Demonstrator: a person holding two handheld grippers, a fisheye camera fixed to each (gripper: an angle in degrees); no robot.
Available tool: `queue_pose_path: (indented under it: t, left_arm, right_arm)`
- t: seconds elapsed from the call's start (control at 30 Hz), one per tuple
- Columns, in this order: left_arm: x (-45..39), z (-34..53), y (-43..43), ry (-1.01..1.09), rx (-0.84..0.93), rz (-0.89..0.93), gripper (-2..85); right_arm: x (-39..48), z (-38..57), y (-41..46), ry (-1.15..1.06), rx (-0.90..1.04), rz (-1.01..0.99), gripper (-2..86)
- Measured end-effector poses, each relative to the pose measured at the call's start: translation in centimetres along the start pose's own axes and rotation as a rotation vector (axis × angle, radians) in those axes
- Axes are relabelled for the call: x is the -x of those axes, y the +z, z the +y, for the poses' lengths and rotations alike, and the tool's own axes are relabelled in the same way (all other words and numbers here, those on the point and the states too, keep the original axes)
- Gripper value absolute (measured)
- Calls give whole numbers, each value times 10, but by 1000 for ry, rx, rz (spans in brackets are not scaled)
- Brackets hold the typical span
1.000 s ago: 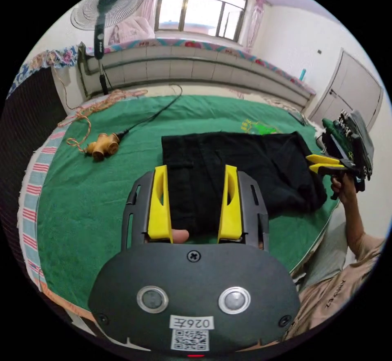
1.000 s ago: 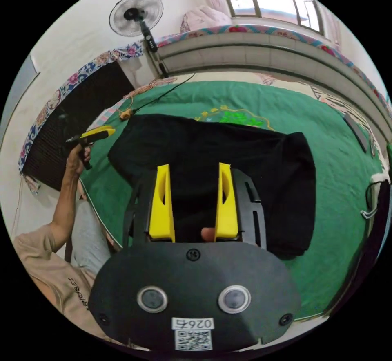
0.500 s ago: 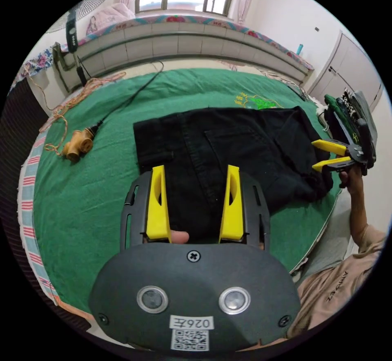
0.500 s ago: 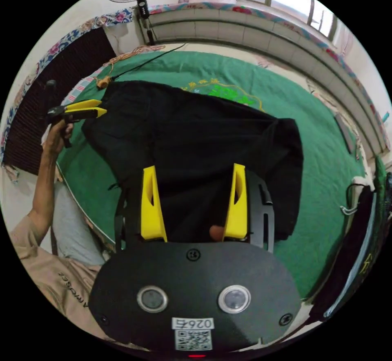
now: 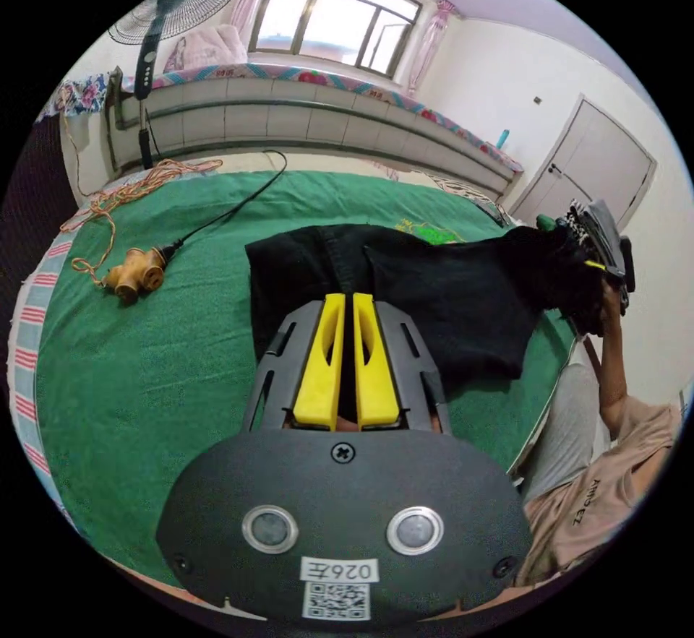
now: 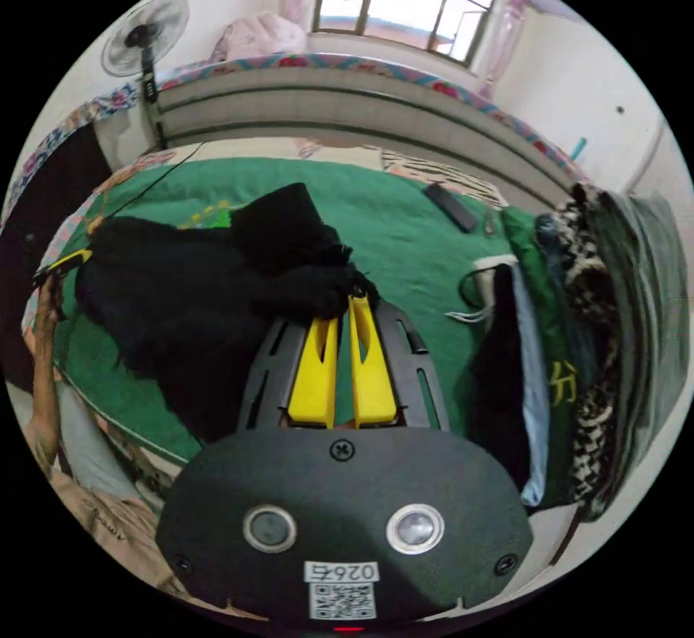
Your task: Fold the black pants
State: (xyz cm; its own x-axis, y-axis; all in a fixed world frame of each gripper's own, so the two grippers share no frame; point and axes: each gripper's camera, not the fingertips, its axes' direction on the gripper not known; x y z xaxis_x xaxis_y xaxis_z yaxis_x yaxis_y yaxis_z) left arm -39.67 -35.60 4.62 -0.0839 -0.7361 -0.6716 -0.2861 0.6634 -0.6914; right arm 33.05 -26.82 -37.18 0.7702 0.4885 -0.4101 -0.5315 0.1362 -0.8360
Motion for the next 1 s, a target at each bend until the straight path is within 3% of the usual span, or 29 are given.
queue_pose_path:
  t: [0.07,0.2,0.4,0.6,0.73,0.8,0.83,1.0]
  left_arm:
    - [3,-1,-4,12,25,-36,14]
    - [27,2,1,-52,61,25,43]
    - [51,19,-55,-148,-286,78,133]
    - [16,0,-20,23,-72,-20,179]
    - [2,-5,21,83,171,-109,145]
    - [-6,-6,16,144,170,-159,101]
    - [-9,-7,8,164,154,-141,45]
    - [-8,-2,-27,193,32,-51,13]
  right_arm:
    - [-43,-4,0,78,-19,100,-8]
    - [-109,-16,37,182,225,309,40]
    - [-96,14,-14,149,-102,-39,38]
    - [-80,6,24,83,5,-168,81]
    - [-92,4,72,119,209,-190,90]
    - [-100,11,69,137,169,-168,11]
    - [-103,13,65,139,160,-155,5]
    - [-144,32,19,205,-1,-280,-14]
